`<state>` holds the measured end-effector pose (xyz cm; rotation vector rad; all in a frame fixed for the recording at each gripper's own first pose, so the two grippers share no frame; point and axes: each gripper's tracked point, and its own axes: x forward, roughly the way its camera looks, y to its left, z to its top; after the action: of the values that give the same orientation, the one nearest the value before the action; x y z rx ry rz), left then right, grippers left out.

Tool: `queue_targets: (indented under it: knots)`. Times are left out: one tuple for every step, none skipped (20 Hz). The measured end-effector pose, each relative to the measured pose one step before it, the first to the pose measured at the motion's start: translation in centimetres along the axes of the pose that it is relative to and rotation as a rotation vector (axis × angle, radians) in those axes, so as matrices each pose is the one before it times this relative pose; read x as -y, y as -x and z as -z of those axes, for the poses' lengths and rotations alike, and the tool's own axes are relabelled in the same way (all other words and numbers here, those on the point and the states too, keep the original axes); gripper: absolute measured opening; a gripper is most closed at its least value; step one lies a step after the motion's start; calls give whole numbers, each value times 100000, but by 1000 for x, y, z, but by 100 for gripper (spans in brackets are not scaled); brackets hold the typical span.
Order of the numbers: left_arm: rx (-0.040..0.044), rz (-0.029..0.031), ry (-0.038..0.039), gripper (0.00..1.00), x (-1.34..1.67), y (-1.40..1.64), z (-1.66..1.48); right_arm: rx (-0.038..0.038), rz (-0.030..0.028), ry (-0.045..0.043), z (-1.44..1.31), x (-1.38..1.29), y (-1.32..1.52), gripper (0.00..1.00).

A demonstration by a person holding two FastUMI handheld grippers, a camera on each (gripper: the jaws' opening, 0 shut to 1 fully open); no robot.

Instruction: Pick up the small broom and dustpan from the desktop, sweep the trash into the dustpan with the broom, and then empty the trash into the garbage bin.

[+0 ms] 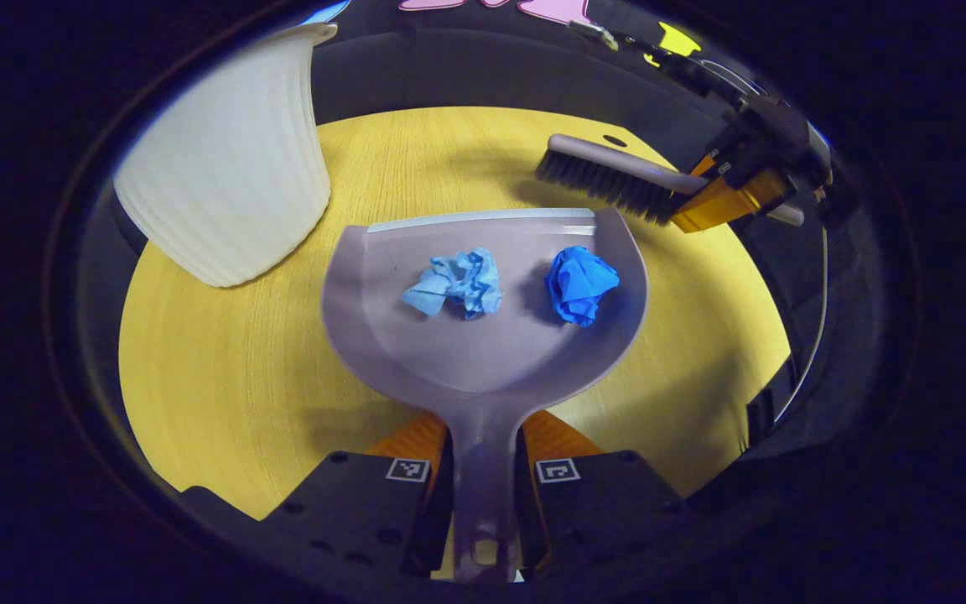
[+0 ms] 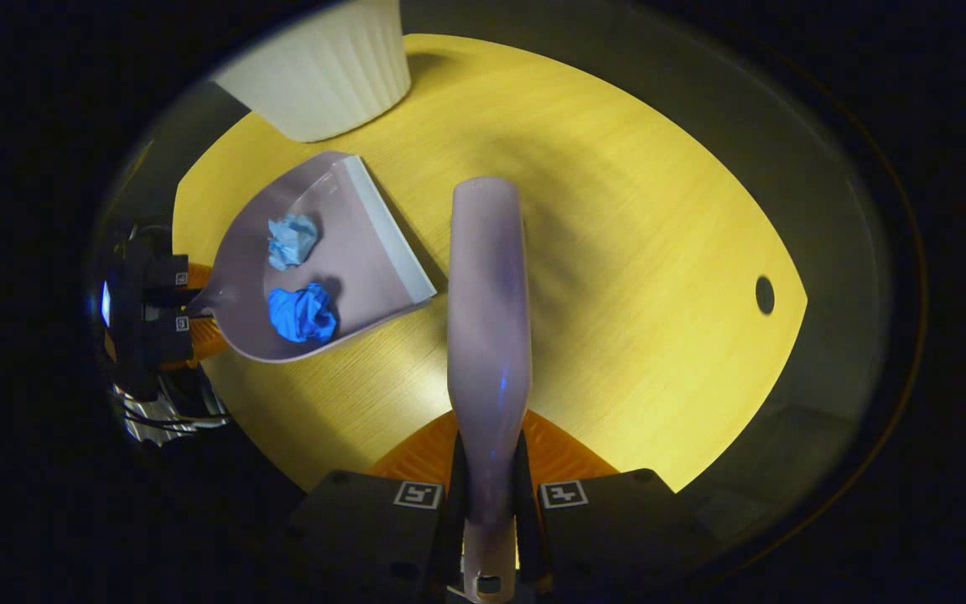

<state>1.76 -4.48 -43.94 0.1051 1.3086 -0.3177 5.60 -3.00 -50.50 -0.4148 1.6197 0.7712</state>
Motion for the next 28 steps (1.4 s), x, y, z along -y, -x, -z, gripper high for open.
queue_targets:
  knots:
    - [4903, 298, -811, 31, -168, 256, -260, 784, 250, -4609, 306, -538, -664, 28]
    - [4608, -321, -237, 30, -97, 250, -295, 1248, 1130, -2107, 293, -214, -650, 28]
    - [3854, -625, 301, 30, -361, 207, 301, 909, 1688, -140, 168, -178, -487, 28]
    - [2356, -997, 638, 30, -131, -51, 413, 662, 1293, -463, -33, 74, 306, 28]
    - [1460, -1257, 295, 30, 12, 112, 266, 1084, -780, -1885, 74, -535, -76, 28]
    - [468, -1982, -1, 30, 247, 354, -237, 728, -3229, -3444, -63, -226, 180, 28]
    - [548, -2568, 377, 30, -294, 847, -254, 21, -3629, -3682, 32, -393, -91, 28]
    - [499, -2854, 1612, 29, -473, 911, -469, 120, -1340, -1416, 38, -218, -32, 28]
    - [-99, -3443, 2500, 30, -296, 1173, -507, 954, 1031, 1316, -210, 221, -132, 28]
    - [464, -4449, 2775, 30, -698, 1365, -194, 1042, 1428, 2019, -3, 114, -224, 28]
    - [779, -5716, 2430, 31, -1226, 1269, -600, 585, 240, 1287, -76, 153, -125, 28]
    - [938, -5917, 2554, 28, -1780, 1683, -155, 530, -1662, 45, 44, -38, 64, 28]
    - [196, -5574, 2494, 29, -2124, 1482, -711, 538, -4575, -1678, -39, -324, -85, 28]
    - [201, -5433, 1749, 29, -2191, 1475, -924, 656, -4894, -3337, 84, -192, -144, 28]
    - [638, -5027, 595, 29, -1971, 1678, -1041, -221, -3352, -3200, 237, -7, -62, 28]
    - [796, -4313, -497, 29, -1809, 977, -1217, 794, -1712, -1662, -223, -239, 358, 28]
    - [532, -3746, -1181, 29, -1926, 629, -1099, 1632, -209, 31, -222, 203, 142, 28]
    - [-28, -2680, -1493, 30, -2106, 581, -1094, 1621, -239, 269, -299, -344, 363, 28]
    - [427, -640, -1589, 29, -1393, 94, -1369, 1109, -1020, -84, -92, -69, 80, 28]
    - [163, 588, -2178, 29, -1006, -248, -1611, 1222, -305, -700, -75, 75, 22, 29]
    - [-651, -750, -3627, 29, -1107, -379, -1607, 1286, 783, -450, -103, 168, 94, 28]
    - [-204, -2562, -3643, 29, -1393, -825, -1868, 1121, 1011, -382, 30, -106, 0, 28]
    - [29, -2891, -4508, 29, -1095, -1221, -1888, 1085, 342, -726, 128, -189, -28, 28]
    - [-567, -2745, -3935, 29, -971, -1363, -1881, 712, -149, -1357, 138, -65, -6, 28]
    - [-1241, -1855, -4733, 29, -718, -1288, -1823, 665, 302, -1159, 109, 99, -160, 28]
    - [-2445, -1089, -6249, 29, -433, -1347, -1484, 244, 1235, 246, 289, 123, -306, 28]
    - [-2852, -603, -8677, 29, -315, -1316, -1425, 39, 1526, 1035, 289, 107, -221, 28]
    - [-2555, -1270, -8899, 29, -151, -945, -1396, -71, 952, 699, 782, 17, -341, 28]
